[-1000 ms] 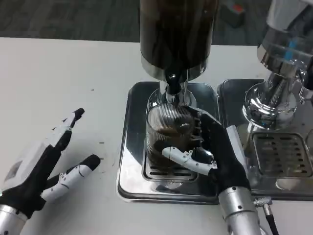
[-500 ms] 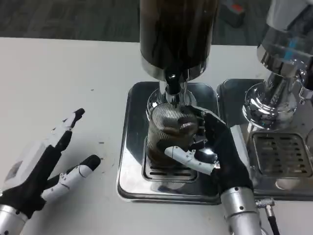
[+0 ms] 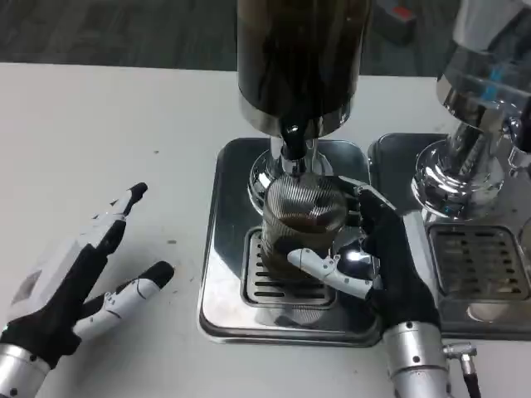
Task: Grasp the cup under the faucet to collect the drink, then remove the cup.
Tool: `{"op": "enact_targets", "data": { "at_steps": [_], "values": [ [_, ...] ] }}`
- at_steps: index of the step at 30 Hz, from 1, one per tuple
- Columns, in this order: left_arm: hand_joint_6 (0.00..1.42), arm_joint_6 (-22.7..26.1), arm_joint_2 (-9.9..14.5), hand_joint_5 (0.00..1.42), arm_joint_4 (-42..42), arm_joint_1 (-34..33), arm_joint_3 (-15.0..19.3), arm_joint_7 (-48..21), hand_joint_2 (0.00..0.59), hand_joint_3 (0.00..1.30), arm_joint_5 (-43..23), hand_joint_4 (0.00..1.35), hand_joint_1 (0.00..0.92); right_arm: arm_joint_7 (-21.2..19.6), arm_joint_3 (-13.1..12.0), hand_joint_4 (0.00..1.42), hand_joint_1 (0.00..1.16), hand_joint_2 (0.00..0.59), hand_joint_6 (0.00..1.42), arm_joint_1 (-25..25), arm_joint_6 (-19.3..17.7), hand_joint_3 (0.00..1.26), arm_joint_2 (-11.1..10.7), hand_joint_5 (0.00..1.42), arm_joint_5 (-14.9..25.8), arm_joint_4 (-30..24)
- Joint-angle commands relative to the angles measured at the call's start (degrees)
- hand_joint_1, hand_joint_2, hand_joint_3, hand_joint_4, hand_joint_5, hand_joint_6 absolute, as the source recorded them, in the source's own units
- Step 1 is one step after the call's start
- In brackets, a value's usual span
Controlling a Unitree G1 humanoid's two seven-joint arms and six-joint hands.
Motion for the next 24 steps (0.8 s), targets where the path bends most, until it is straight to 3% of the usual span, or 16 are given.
{"op": "enact_targets", "data": {
  "at_steps": [1, 5, 24],
  "values": [
    [0.0, 0.19, -0.47, 0.0, 0.47, -1.01, -1.13, -0.49, 0.154, 0.0, 0.56, 0.0, 0.0, -1.34, 0.17, 0.67, 1.05, 0.191, 1.0, 0.45, -0.02, 0.49, 0.54, 0.76, -1.34, -3.55],
    [0.0, 0.15, -0.1, 0.0, 0.68, -1.71, -2.39, -0.41, 0.136, 0.0, 1.65, 0.0, 0.0, -1.4, 0.46, 0.66, 1.05, 0.19, 1.0, 1.16, 0.73, 0.49, -0.09, 0.76, -3.43, -5.39],
    [0.0, 4.87, 2.01, 0.0, -2.15, -2.02, -5.27, 2.4, 0.057, 0.0, 8.43, 0.0, 0.0, 2.73, 0.88, 0.67, 1.03, 0.196, 1.03, 4.98, 3.61, 0.5, -1.8, 0.77, -3.62, -10.66]
  ]
}}
